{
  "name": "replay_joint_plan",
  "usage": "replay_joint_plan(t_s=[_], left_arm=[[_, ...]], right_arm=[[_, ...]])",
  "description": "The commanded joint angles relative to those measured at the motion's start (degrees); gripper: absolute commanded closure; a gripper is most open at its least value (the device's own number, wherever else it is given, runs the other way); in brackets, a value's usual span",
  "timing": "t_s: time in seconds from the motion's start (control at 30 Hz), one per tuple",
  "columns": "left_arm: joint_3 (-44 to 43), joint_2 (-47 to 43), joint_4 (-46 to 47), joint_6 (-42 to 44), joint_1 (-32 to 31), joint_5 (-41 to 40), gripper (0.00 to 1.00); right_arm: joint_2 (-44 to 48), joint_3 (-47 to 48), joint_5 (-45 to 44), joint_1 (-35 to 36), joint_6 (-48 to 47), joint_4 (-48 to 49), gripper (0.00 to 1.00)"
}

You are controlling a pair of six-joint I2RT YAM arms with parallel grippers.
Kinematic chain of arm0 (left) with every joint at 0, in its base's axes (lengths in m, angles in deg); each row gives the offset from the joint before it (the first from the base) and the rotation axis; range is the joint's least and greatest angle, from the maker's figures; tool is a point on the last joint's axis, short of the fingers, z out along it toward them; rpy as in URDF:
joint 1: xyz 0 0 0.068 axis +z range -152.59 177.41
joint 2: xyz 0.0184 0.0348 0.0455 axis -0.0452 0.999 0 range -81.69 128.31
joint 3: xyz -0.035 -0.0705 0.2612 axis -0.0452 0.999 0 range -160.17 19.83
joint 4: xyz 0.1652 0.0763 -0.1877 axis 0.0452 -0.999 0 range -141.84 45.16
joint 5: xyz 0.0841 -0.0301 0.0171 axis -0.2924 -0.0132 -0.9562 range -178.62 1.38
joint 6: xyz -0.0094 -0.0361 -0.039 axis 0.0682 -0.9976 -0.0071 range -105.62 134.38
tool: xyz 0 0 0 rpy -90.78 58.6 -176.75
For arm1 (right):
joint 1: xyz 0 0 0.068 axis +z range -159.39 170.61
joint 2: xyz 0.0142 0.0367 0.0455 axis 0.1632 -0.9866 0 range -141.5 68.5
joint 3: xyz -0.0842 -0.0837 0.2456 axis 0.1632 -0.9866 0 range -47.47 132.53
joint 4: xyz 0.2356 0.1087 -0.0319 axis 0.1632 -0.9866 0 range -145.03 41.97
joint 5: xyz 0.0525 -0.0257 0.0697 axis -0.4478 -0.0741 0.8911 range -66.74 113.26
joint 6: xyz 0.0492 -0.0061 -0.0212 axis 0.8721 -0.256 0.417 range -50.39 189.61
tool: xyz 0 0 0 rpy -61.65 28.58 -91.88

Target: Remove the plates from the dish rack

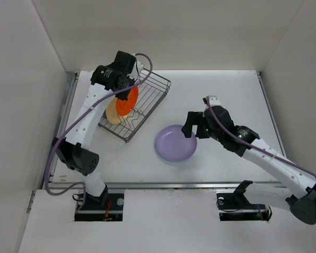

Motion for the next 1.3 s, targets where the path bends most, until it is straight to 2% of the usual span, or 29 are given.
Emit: replay_joint_plan(t_s=[0.0, 0.07, 0.13, 0.17, 0.2, 0.27, 0.33, 0.47, 0.67, 0.73, 0.77, 0.8, 0.9, 0.93, 0.97, 1.03, 1.07, 1.1, 1.13, 1.17, 1.27], left_arm=[[-1.47, -5.05, -2.55, -0.71, -1.13, 4.85, 1.0], [-1.47, -6.38, -5.0, -0.01, -1.13, 9.5, 1.0], [-1.47, -8.14, -8.24, 1.83, -1.13, 21.26, 1.0], [-1.47, -8.14, -9.83, 4.45, -1.13, 26.35, 1.0], [-1.47, -8.75, -12.89, 7.26, -1.65, 35.63, 1.0], [-0.95, -8.76, -15.71, 10.33, -1.65, 43.24, 1.0], [-0.07, -8.24, -17.83, 12.9, -2.35, 50.7, 1.0], [1.16, -7.01, -21.01, 17.12, -4.72, 57.24, 1.0], [1.69, -5.77, -21.54, 17.13, -6.93, 58.4, 1.0], [1.69, -5.77, -22.06, 17.75, -7.45, 59.1, 1.0], [2.21, -5.77, -22.06, 17.75, -7.98, 59.1, 1.0], [2.22, -5.77, -21.45, 17.05, -7.98, 59.1, 1.0], [2.22, -5.77, -19.96, 15.03, -7.98, 57.7, 1.0], [2.22, -5.77, -19.34, 14.32, -7.98, 55.69, 0.99], [2.22, -5.77, -17.77, 12.06, -7.98, 54.02, 0.82], [2.22, -6.29, -15.66, 9.06, -7.98, 47.02, 0.62], [2.22, -6.3, -12.95, 7.22, -7.98, 43.66, 0.47], [2.22, -6.3, -11.7, 5.2, -7.98, 40.06, 0.29], [2.22, -6.3, -10.65, 1.44, -7.98, 36.2, 0.0], [1.43, -6.3, -9.59, -0.08, -7.98, 27.89, 0.0], [-0.24, -6.91, -6.6, -4.21, -6.93, 14.95, 0.0]], right_arm=[[1.92, 1.68, 3.58, 0.56, -1.41, 3.28, 0.0], [2.52, 1.68, 7.88, 0.56, -2.28, 5.37, 0.0], [3.31, 0.36, 15.58, 0.56, -3.43, 8.71, 0.0], [4.8, -1.38, 18.25, 0.56, -4.13, 13.95, 0.0], [5.77, -3.66, 22.19, 0.56, -4.13, 16.96, 0.0], [8.4, -5.69, 23.8, 0.56, -3.61, 24.68, 0.0], [8.95, -7.11, 24.33, 0.56, -3.0, 27.96, 0.0], [7.72, -7.64, 25.56, 0.56, -2.46, 31.57, 0.0], [3.59, -8.17, 28.2, 0.56, -1.24, 36.23, 0.02], [2.98, -8.87, 28.73, 0.56, -0.62, 37.46, 0.16], [2.97, -9.39, 29.78, 0.56, -0.62, 38.69, 0.27], [2.97, -9.4, 30.31, 0.56, -0.62, 38.7, 0.48], [2.97, -9.4, 30.93, 0.56, -0.09, 38.7, 0.83], [2.97, -9.4, 30.93, 0.56, -0.09, 38.7, 0.98], [4.45, -10.01, 29.54, 0.56, -0.09, 38.0, 1.0], [5.69, -10.63, 28.3, 0.56, -0.09, 37.21, 1.0], [6.3, -10.63, 25.94, 0.56, 0.52, 36.16, 1.0], [7.35, -11.32, 24.27, 0.56, 0.52, 34.06, 1.0], [7.36, -11.33, 22.42, 0.56, 1.74, 32.91, 1.0], [8.15, -11.33, 20.4, 0.56, 2.28, 31.42, 1.0], [9.21, -10.8, 11.79, 0.56, 4.12, 26.58, 1.0]])
